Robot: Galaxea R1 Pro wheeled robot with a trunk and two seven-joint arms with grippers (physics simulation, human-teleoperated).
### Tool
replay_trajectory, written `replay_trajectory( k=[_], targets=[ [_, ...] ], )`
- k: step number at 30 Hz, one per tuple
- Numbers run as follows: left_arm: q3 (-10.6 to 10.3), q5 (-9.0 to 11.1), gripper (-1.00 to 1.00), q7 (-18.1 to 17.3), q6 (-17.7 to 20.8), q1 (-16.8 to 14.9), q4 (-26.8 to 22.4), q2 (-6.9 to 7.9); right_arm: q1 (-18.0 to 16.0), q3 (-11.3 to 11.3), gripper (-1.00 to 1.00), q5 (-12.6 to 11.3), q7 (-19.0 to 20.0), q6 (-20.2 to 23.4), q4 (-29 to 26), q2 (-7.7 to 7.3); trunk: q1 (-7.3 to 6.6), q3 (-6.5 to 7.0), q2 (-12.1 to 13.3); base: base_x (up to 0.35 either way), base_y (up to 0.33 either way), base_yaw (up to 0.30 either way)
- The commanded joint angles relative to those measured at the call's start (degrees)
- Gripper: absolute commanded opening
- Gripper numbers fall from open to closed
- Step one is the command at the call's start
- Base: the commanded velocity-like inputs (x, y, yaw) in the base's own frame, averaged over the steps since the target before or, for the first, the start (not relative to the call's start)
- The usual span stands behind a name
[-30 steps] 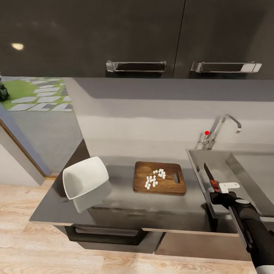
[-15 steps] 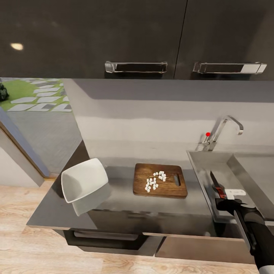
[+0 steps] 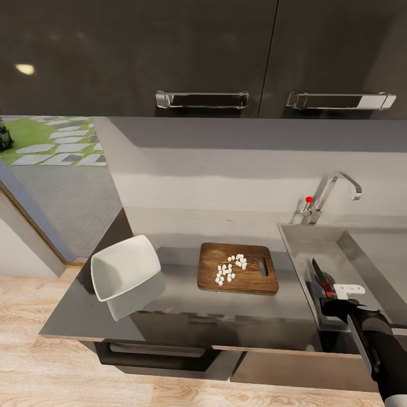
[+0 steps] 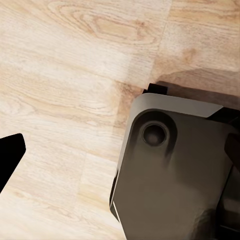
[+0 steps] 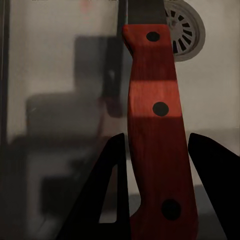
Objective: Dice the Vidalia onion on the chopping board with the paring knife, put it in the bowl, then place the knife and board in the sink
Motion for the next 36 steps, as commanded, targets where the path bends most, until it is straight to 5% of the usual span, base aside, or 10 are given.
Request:
replay_trajectory(
  k=[1,2,3,24,28,36],
  targets=[
    [-0.5,0.4,1.0,0.0,-0.4,-0.1,0.2,-0.04,0.0,-0.1,-1.0,0.6,0.5,0.3,-0.1,0.0,0.03,-0.11,-0.1,0.0,0.0,0.0],
    [-0.5,0.4,1.0,0.0,-0.4,-0.1,0.2,-0.04,0.0,-0.1,-1.0,0.6,0.5,0.3,-0.1,0.0,0.03,-0.11,-0.1,0.0,0.0,0.0],
    [-0.5,0.4,1.0,0.0,-0.4,-0.1,0.2,-0.04,0.0,0.0,1.0,0.6,0.5,0.3,-0.1,0.0,0.03,-0.11,-0.1,0.0,0.0,0.0],
    [-0.5,0.4,1.0,0.0,-0.4,-0.1,0.2,-0.04,0.0,-0.2,1.0,0.7,0.5,0.2,-1.2,-0.23,0.03,-0.11,-0.1,0.0,0.0,0.0],
    [-0.5,0.4,1.0,0.0,-0.4,-0.1,0.2,-0.11,0.0,-0.8,1.0,0.6,0.5,0.7,-6.8,-1.65,0.03,-0.11,-0.1,0.0,0.0,0.0],
    [-0.5,0.4,1.0,0.0,-0.4,-0.1,0.3,-0.21,0.0,-8.1,1.0,0.5,3.0,9.7,-23.1,-2.26,0.03,-0.11,-0.1,0.0,0.0,0.0]
  ],
)
